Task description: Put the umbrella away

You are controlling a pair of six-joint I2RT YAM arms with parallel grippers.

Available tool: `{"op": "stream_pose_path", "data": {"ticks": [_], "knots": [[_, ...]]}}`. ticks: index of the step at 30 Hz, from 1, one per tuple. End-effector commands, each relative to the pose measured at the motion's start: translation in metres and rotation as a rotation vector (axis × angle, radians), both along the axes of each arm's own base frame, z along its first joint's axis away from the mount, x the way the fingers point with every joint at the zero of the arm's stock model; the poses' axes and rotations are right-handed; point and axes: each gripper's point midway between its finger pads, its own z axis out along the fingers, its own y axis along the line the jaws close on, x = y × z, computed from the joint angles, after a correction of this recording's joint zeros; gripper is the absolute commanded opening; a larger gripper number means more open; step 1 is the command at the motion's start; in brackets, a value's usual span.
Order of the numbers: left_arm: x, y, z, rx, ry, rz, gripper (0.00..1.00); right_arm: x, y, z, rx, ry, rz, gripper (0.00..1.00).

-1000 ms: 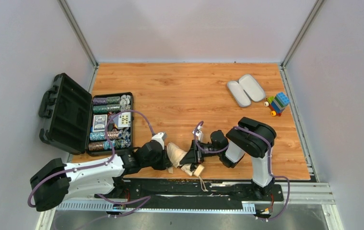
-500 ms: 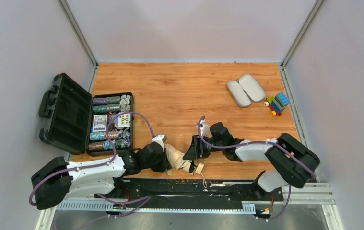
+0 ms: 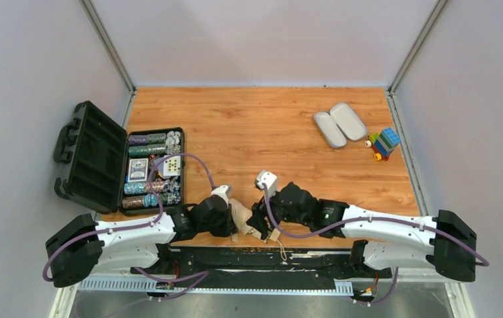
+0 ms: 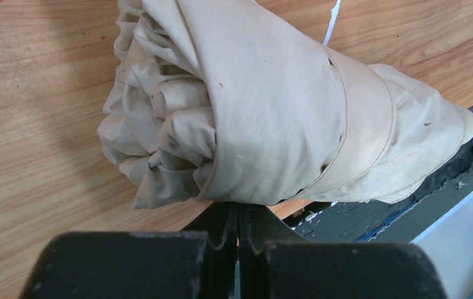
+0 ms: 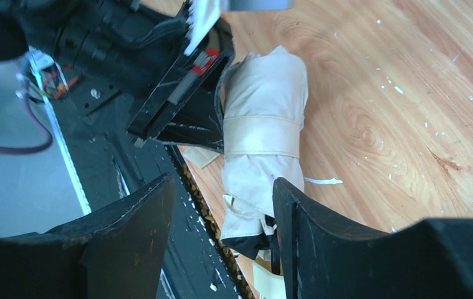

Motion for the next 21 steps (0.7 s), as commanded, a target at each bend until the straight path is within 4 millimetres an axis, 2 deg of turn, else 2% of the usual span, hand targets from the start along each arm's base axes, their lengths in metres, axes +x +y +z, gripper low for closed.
{"op": "stream_pose_path", "data": {"ticks": [1, 7, 15, 21], "knots": [[-0.010, 0.037, -0.029, 0.180, 0.028, 0.005, 0.00, 0.005, 0.006, 0.001, -0.090, -0.203, 0.030, 0.59], [-0.009, 0.038, -0.027, 0.177, 0.025, 0.010, 0.00, -0.007, 0.021, -0.024, -0.121, -0.144, 0.097, 0.59], [-0.005, 0.037, -0.020, 0.179, 0.016, 0.012, 0.00, 0.010, 0.010, -0.076, -0.290, -0.192, 0.067, 0.63], [0.014, 0.036, -0.002, 0.153, -0.011, 0.035, 0.00, 0.005, -0.001, -0.110, -0.392, -0.212, 0.102, 0.64]]}}
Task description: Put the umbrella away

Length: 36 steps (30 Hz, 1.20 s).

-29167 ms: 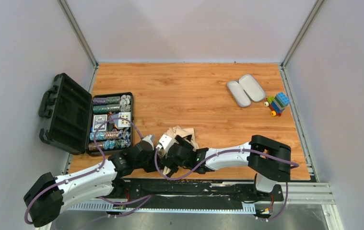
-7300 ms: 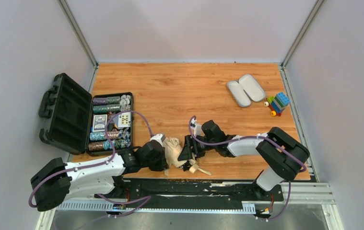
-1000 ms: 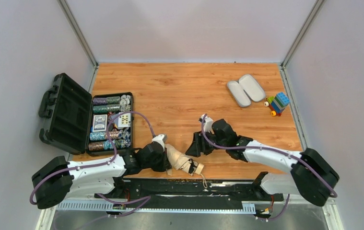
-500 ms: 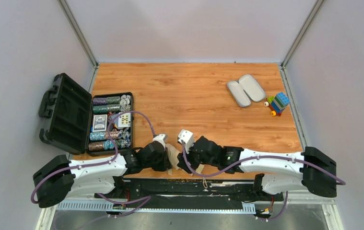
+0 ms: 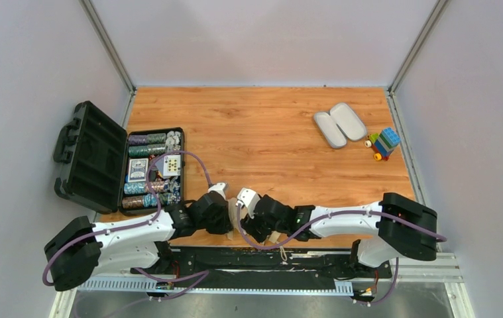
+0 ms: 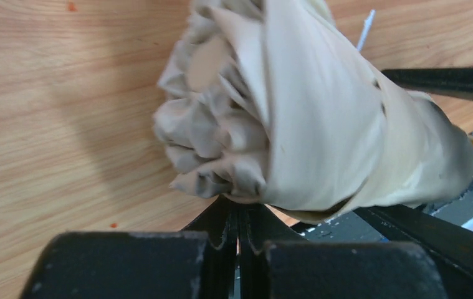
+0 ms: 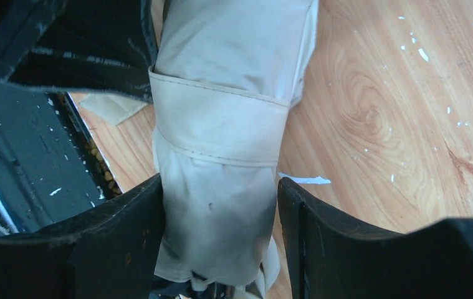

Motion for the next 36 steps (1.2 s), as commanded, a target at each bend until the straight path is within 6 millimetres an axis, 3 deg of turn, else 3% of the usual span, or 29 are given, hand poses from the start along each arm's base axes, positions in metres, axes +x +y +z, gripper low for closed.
{"op": "stream_pose_path", "data": {"ticks": [1, 7, 8, 9, 10, 11, 12, 13, 16, 17, 21, 25, 30, 32, 33, 36], "knots": [[0.009, 0.024, -0.002, 0.104, -0.015, 0.015, 0.00, 0.004, -0.008, -0.019, -0.072, -0.086, 0.022, 0.65], [0.012, 0.019, -0.005, 0.108, -0.003, -0.009, 0.00, 0.006, -0.007, -0.029, -0.118, -0.125, 0.013, 0.61], [0.011, 0.019, -0.006, 0.109, 0.003, -0.010, 0.00, 0.006, -0.004, -0.028, -0.098, -0.112, 0.002, 0.51], [0.009, 0.019, -0.007, 0.107, 0.009, -0.013, 0.00, 0.006, -0.002, -0.025, -0.066, -0.089, -0.019, 0.36], [0.007, 0.019, -0.007, 0.102, 0.014, -0.020, 0.00, 0.006, 0.004, -0.018, 0.011, -0.027, -0.061, 0.11], [0.005, 0.020, -0.006, 0.100, 0.018, -0.024, 0.00, 0.006, 0.008, -0.011, 0.089, 0.060, -0.096, 0.02], [0.002, 0.022, -0.005, 0.098, 0.022, -0.025, 0.00, 0.003, 0.012, -0.004, 0.161, 0.154, -0.100, 0.00], [-0.001, 0.025, -0.003, 0.098, 0.027, -0.026, 0.00, -0.005, 0.016, 0.005, 0.242, 0.277, -0.075, 0.00], [-0.007, 0.031, 0.013, 0.069, 0.017, -0.027, 0.00, -0.007, 0.032, 0.044, 0.491, 0.565, -0.084, 0.00], [-0.008, 0.031, 0.021, 0.045, 0.005, -0.026, 0.00, -0.017, 0.036, 0.054, 0.543, 0.674, -0.037, 0.00], [-0.014, 0.029, 0.041, -0.049, -0.019, -0.025, 0.00, -0.027, 0.043, 0.076, 0.702, 0.973, -0.023, 0.00], [-0.017, 0.032, 0.025, -0.040, -0.002, -0.010, 0.00, -0.036, 0.040, 0.063, 0.756, 1.225, -0.056, 0.00], [-0.014, 0.033, -0.001, 0.004, 0.017, -0.002, 0.00, -0.043, 0.027, 0.007, 0.650, 1.285, -0.198, 0.00], [-0.014, 0.033, -0.007, 0.023, 0.026, -0.008, 0.00, -0.043, 0.023, -0.003, 0.610, 1.259, -0.230, 0.10], [-0.014, 0.033, -0.010, 0.033, 0.031, -0.011, 0.00, -0.044, 0.020, -0.012, 0.570, 1.249, -0.263, 0.23], [-0.014, 0.034, -0.015, 0.046, 0.038, -0.012, 0.00, -0.040, 0.014, -0.023, 0.479, 1.167, -0.304, 0.42]]}}
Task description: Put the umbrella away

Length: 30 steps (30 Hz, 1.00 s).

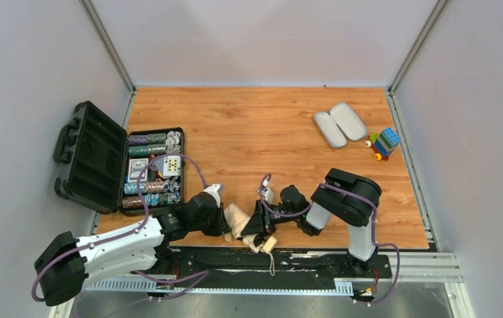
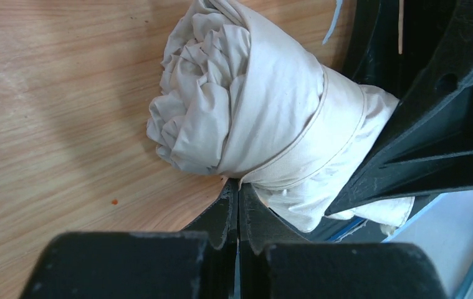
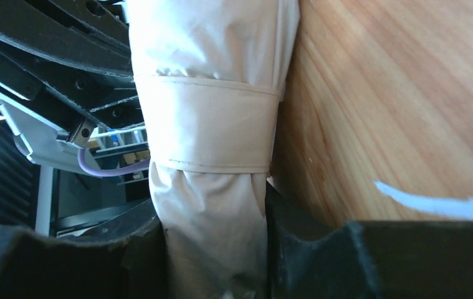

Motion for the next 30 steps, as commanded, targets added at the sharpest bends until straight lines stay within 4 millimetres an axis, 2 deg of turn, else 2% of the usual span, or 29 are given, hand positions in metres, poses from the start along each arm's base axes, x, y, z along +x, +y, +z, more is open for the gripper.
{"op": "stream_pose_path", "data": {"ticks": [1, 3, 6, 10, 13, 15, 18, 22, 27, 30], "knots": [[-0.005, 0.021, -0.029, 0.114, 0.031, 0.015, 0.00, -0.004, -0.017, -0.022, -0.188, 0.008, 0.001, 0.48], [-0.004, 0.022, -0.030, 0.115, 0.024, 0.025, 0.00, 0.002, -0.023, -0.026, -0.259, -0.053, -0.003, 0.57], [-0.004, 0.023, -0.033, 0.119, 0.029, 0.031, 0.00, 0.007, -0.029, -0.020, -0.314, -0.116, -0.006, 0.69], [-0.003, 0.022, -0.033, 0.120, 0.029, 0.035, 0.00, 0.017, -0.046, -0.016, -0.443, -0.206, -0.025, 0.73], [-0.001, 0.020, -0.032, 0.120, 0.024, 0.030, 0.00, 0.031, -0.056, 0.007, -0.513, -0.310, -0.061, 0.73], [0.000, 0.018, -0.031, 0.125, 0.022, 0.025, 0.00, 0.040, -0.057, 0.030, -0.541, -0.402, -0.090, 0.73], [0.003, 0.015, -0.028, 0.121, 0.021, 0.021, 0.00, 0.041, -0.047, 0.071, -0.549, -0.587, -0.103, 0.70], [0.004, 0.013, -0.027, 0.123, 0.019, 0.016, 0.00, 0.023, -0.021, 0.097, -0.514, -0.724, -0.056, 0.67], [0.003, 0.014, -0.026, 0.125, 0.021, 0.018, 0.00, -0.003, 0.004, 0.099, -0.481, -0.743, 0.027, 0.63], [0.003, 0.015, -0.026, 0.128, 0.020, 0.020, 0.00, -0.013, 0.009, 0.088, -0.507, -0.722, 0.059, 0.63]]}}
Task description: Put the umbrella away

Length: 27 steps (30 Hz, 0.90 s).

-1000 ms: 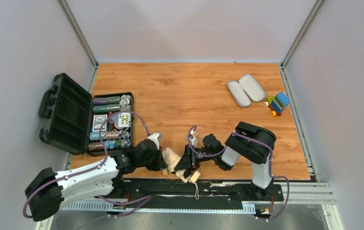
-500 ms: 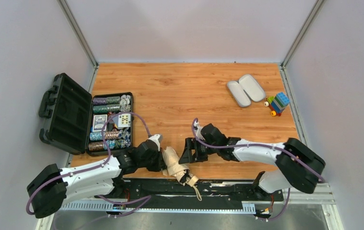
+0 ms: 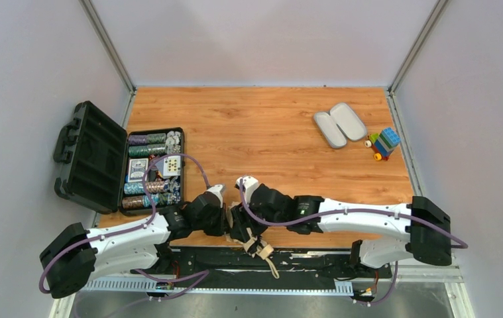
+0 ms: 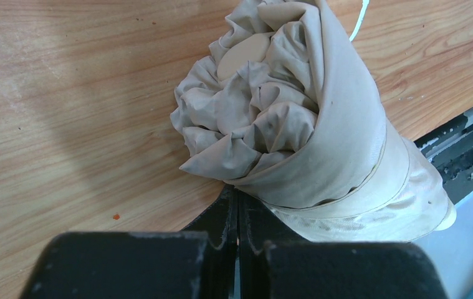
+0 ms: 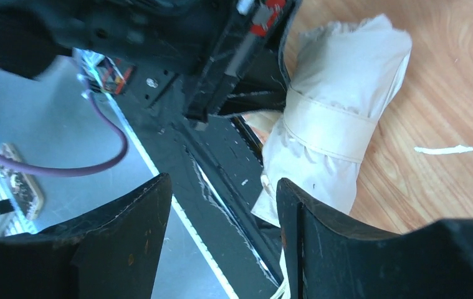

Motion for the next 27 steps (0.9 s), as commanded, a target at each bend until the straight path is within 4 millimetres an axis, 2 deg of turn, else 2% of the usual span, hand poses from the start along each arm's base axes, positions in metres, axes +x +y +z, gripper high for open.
{"op": "stream_pose_path", "data": {"ticks": [1, 7, 14, 19, 27], "knots": [[0.001, 0.019, -0.012, 0.095, -0.007, 0.019, 0.00, -0.003, -0.001, -0.020, -0.098, -0.008, -0.011, 0.63], [0.002, 0.017, -0.007, 0.083, -0.012, 0.020, 0.00, 0.011, -0.017, -0.057, -0.229, -0.059, -0.080, 0.66], [0.000, 0.001, 0.014, -0.015, -0.011, 0.004, 0.00, 0.008, -0.024, -0.097, -0.269, -0.114, -0.033, 0.68], [-0.002, -0.004, 0.023, -0.065, -0.011, -0.003, 0.00, 0.006, -0.033, -0.115, -0.326, -0.173, 0.001, 0.69], [-0.006, -0.003, 0.017, -0.058, 0.006, -0.011, 0.00, -0.001, -0.035, -0.142, -0.413, -0.246, 0.057, 0.71]]}}
